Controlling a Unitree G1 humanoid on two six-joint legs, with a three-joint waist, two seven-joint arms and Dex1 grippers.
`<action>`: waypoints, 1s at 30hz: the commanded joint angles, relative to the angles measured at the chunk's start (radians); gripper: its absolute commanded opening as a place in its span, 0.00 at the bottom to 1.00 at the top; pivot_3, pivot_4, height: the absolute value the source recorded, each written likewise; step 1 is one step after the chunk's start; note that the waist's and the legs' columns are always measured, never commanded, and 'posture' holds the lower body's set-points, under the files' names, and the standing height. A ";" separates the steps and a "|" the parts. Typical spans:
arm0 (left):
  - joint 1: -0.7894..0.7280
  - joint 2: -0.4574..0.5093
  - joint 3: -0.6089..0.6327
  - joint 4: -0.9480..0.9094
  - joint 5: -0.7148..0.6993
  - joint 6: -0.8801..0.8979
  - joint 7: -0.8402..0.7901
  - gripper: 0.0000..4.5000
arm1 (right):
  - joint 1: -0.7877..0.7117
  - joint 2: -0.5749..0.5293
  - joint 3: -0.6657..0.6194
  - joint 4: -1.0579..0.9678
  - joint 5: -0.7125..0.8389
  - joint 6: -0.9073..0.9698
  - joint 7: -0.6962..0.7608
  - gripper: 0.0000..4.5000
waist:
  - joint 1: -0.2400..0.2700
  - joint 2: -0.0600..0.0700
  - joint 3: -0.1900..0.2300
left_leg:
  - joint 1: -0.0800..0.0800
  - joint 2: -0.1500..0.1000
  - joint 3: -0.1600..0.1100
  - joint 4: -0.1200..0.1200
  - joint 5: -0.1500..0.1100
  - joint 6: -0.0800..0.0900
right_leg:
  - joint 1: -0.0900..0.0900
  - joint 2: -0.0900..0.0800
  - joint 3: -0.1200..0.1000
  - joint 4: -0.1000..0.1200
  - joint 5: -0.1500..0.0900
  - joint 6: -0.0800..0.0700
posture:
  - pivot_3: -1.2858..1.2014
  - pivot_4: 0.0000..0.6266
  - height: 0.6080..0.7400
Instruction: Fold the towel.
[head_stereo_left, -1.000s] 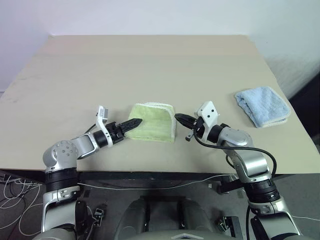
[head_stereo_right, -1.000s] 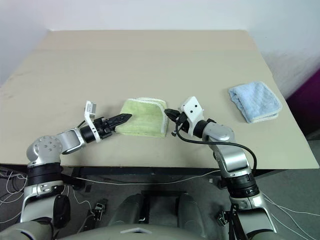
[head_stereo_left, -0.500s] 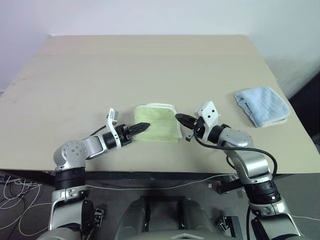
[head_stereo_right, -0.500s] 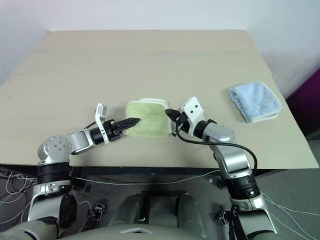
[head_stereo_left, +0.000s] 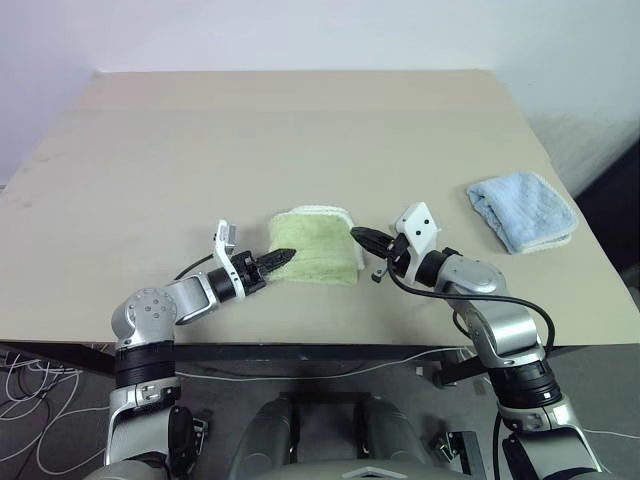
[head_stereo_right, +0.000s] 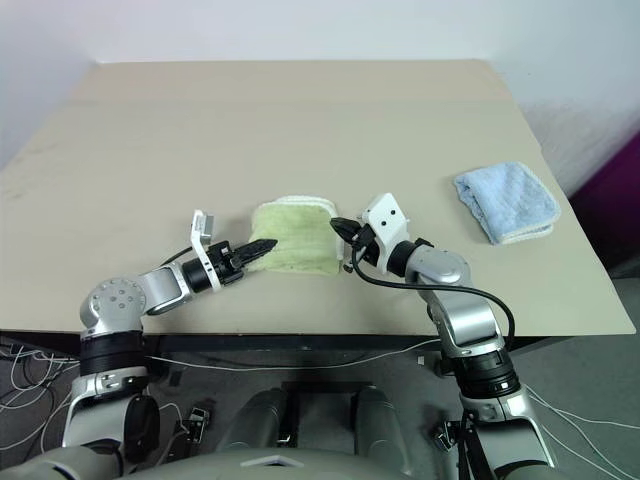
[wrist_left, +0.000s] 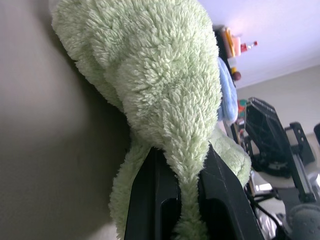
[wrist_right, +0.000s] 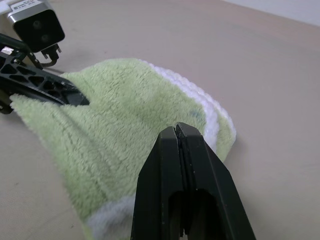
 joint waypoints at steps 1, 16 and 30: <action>-0.033 0.008 0.097 0.019 -0.015 -0.085 0.055 0.00 | -0.016 -0.005 -0.027 -0.038 0.014 -0.010 -0.007 0.00 | -0.002 0.000 0.000 | 0.000 0.000 0.000 0.000 0.000 0.000 | 0.000 0.000 0.000 0.000 0.000 0.000 | 0.52 0.24 1.00; -0.201 0.381 0.494 0.475 0.061 -0.657 0.182 0.00 | -0.029 -0.005 -0.036 -0.013 0.012 -0.026 -0.005 0.00 | -0.003 -0.001 0.000 | -0.001 0.001 0.001 -0.001 0.000 -0.001 | -0.003 0.001 0.000 0.000 0.000 0.000 | 0.52 0.24 1.00; 0.086 0.270 0.597 0.404 -0.027 -0.690 0.234 0.36 | -0.028 0.001 -0.020 0.011 0.007 -0.042 0.002 0.00 | -0.002 -0.003 -0.001 | -0.003 0.001 0.000 -0.001 0.000 -0.001 | -0.004 -0.002 0.000 0.000 0.000 0.000 | 0.52 0.24 1.00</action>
